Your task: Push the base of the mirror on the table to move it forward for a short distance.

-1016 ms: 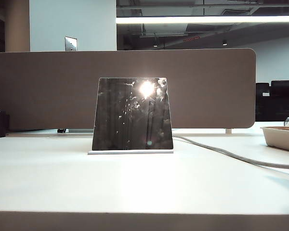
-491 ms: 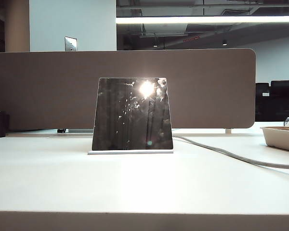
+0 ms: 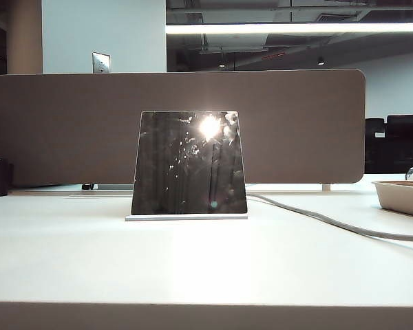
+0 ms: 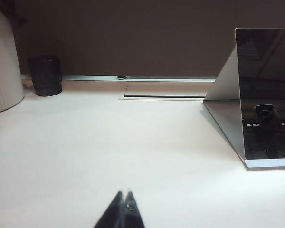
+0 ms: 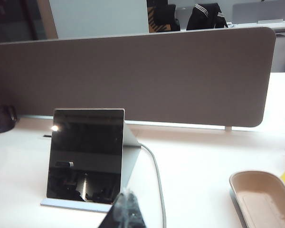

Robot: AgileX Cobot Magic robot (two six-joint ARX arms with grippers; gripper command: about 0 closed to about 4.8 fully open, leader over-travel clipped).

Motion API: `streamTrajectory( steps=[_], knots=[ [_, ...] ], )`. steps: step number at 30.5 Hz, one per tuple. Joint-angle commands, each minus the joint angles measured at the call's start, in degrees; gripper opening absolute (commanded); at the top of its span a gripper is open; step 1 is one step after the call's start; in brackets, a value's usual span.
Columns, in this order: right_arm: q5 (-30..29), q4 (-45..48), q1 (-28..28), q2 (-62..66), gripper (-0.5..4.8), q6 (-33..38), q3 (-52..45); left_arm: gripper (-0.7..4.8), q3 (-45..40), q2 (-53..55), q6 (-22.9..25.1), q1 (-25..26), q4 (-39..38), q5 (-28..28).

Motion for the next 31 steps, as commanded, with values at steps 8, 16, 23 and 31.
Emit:
streamTrajectory(
  steps=[8,16,23,31],
  knots=[
    [0.77,2.62,-0.04,-2.56,-0.02,0.04,-3.19,-0.01,0.07,0.02,0.24,-0.07,0.55,0.22],
    [0.48,1.33,-0.02,-2.73,-0.01,0.04,-3.34,-0.01,0.07,0.02,0.24,-0.07,0.52,0.24],
    [0.48,0.2,-0.02,-2.73,-0.01,0.04,-3.34,-0.01,0.07,0.02,0.24,-0.07,0.52,0.24],
    [0.5,-0.81,-0.02,-2.73,-0.01,-0.04,-3.34,-0.01,0.07,0.02,0.24,-0.07,0.52,0.22]
  ],
)
